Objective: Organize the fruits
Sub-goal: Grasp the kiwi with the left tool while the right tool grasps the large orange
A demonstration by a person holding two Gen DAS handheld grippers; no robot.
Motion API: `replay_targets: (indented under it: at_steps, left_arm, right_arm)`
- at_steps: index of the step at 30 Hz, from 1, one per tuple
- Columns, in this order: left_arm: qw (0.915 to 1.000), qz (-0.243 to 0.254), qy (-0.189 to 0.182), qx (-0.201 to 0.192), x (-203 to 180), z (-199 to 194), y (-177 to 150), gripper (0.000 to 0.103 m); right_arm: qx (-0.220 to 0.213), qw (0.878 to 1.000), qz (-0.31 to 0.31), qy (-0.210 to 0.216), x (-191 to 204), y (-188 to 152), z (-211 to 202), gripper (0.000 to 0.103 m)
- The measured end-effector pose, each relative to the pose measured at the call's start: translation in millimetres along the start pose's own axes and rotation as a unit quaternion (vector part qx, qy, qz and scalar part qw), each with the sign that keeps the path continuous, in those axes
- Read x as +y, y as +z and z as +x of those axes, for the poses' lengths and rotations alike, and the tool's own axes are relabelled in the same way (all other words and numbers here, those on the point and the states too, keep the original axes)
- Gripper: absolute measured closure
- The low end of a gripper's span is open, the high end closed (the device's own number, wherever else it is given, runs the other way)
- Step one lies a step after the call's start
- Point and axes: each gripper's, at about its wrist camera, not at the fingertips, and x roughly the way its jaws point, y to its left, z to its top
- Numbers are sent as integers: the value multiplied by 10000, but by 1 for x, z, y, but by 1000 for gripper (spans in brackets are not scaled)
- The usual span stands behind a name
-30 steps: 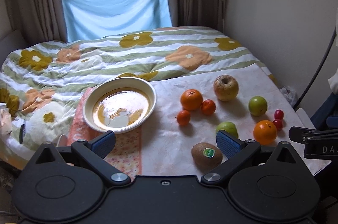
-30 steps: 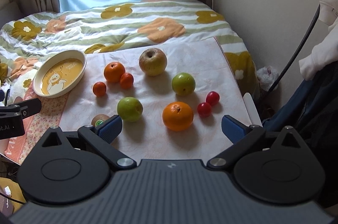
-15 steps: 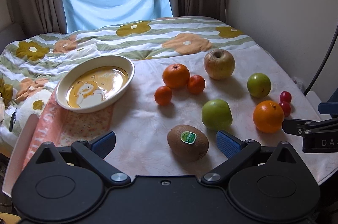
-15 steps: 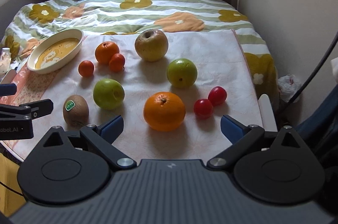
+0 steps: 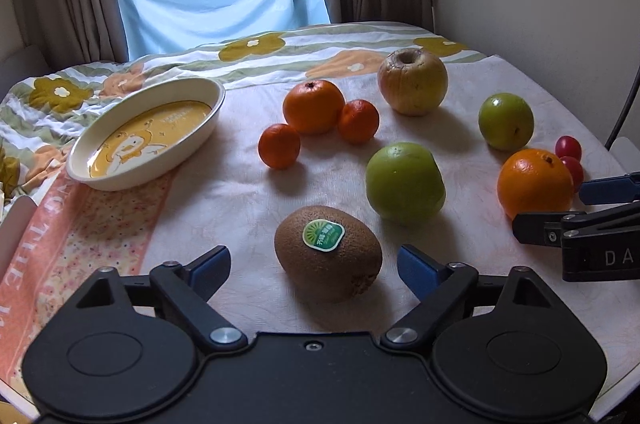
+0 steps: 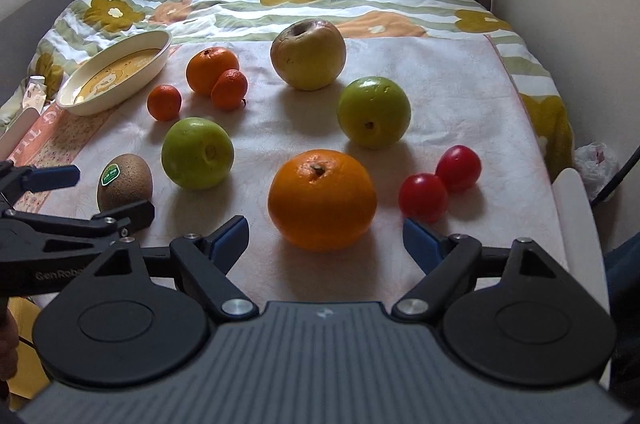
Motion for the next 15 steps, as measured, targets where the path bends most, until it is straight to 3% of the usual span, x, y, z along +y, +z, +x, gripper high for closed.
replay_targets:
  at_steps: [7,15]
  left_arm:
    - [9999,-47,-41,105,-6,10,-3,26]
    - [9995,-273,-7,142,-1,15,1,26]
  right_arm:
    - [129,9999,109,7,0,4,8,11]
    - [279,9995,111,-54,1,11,17,14]
